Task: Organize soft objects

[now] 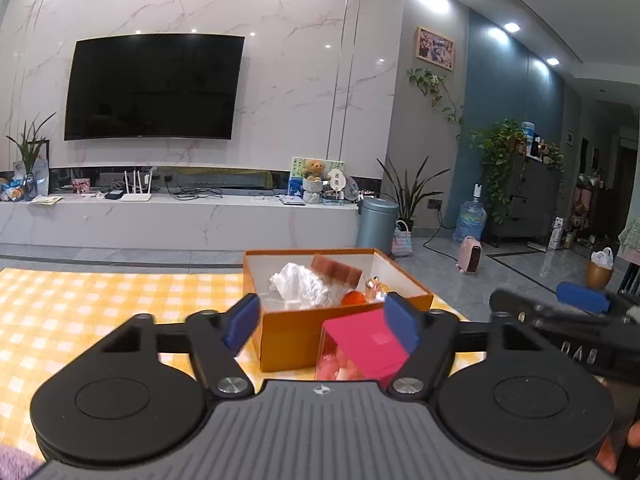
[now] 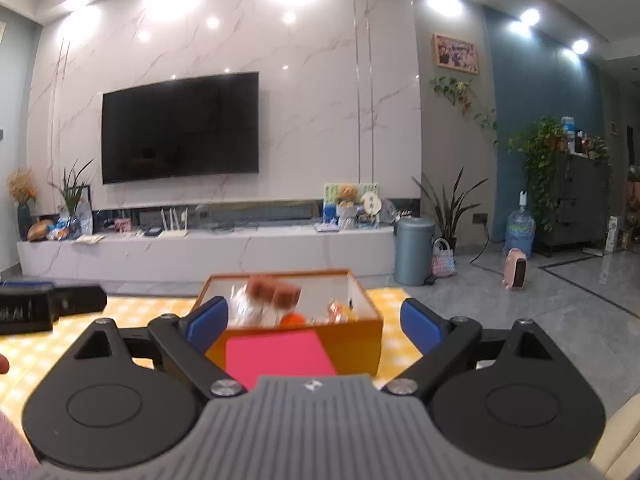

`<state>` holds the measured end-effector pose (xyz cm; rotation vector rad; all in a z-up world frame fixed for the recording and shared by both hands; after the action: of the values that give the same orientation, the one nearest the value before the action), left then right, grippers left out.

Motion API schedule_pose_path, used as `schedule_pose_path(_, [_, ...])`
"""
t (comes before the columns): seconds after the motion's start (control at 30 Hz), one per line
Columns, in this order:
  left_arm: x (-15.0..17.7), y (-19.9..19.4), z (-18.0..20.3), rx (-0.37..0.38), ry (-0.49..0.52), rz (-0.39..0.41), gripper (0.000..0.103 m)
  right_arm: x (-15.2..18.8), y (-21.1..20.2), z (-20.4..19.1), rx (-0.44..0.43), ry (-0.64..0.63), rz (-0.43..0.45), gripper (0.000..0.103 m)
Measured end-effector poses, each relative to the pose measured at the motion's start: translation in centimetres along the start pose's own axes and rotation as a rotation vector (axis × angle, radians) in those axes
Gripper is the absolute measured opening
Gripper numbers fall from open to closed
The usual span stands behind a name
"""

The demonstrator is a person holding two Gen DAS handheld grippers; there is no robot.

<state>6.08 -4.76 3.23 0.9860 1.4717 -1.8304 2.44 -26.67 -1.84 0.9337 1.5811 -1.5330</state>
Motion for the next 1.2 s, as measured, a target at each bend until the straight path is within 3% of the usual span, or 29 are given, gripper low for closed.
schedule_pose_path(0.17, [1.6, 0.6, -1.2, 0.025, -0.050, -0.018, 0.081, 2.8, 0.7, -1.0, 0.007, -0.054, -0.007, 0.091])
schedule_pose_path(0.23, [3.1, 1.1, -1.6, -0.005, -0.060, -0.015, 0.081, 3.8, 1.2, -1.2, -0.006, -0.042, -0.038, 0.091])
schedule_pose_path(0.37, [5.5, 2.1, -1.4, -0.076, -0.030, -0.019, 0.081, 5.6, 2.5, -1.6, -0.003, -0.024, -0.093, 0.092])
schedule_pose_path(0.47, [6.5, 2.6, -0.7, -0.121, 0.013, -0.046, 0.091, 6.5, 4.0, -1.5, 0.010, -0.021, -0.135, 0.092])
schedule_pose_path(0.57, [7.2, 3.1, 0.0, -0.126, 0.057, -0.063, 0.091, 7.0, 5.3, -1.2, -0.014, 0.008, -0.197, 0.092])
schedule_pose_path(0.73, [8.5, 4.3, 0.1, -0.128, 0.091, -0.135, 0.093, 7.5, 7.4, -2.0, 0.029, -0.043, -0.308, 0.092])
schedule_pose_path(0.87, [8.9, 4.8, -0.5, -0.130, 0.072, -0.187, 0.093, 7.7, 7.3, -2.0, 0.023, -0.041, -0.309, 0.092])
schedule_pose_path(1.2, [9.0, 4.6, -1.0, -0.134, 0.042, -0.220, 0.095, 7.6, 7.5, -2.1, 0.034, -0.043, -0.313, 0.092])
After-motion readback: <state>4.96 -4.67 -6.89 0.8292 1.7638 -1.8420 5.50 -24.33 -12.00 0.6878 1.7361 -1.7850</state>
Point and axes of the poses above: each gripper's, at about its wrist camera, not at the fingertips, and y roughly the way its jaws point, z to its right, x to its underside, the point moved 1 cm from there along y, roughly the way its jaws point, and after that the axes turned 14 degrees about -z, right-handed, at the moved point
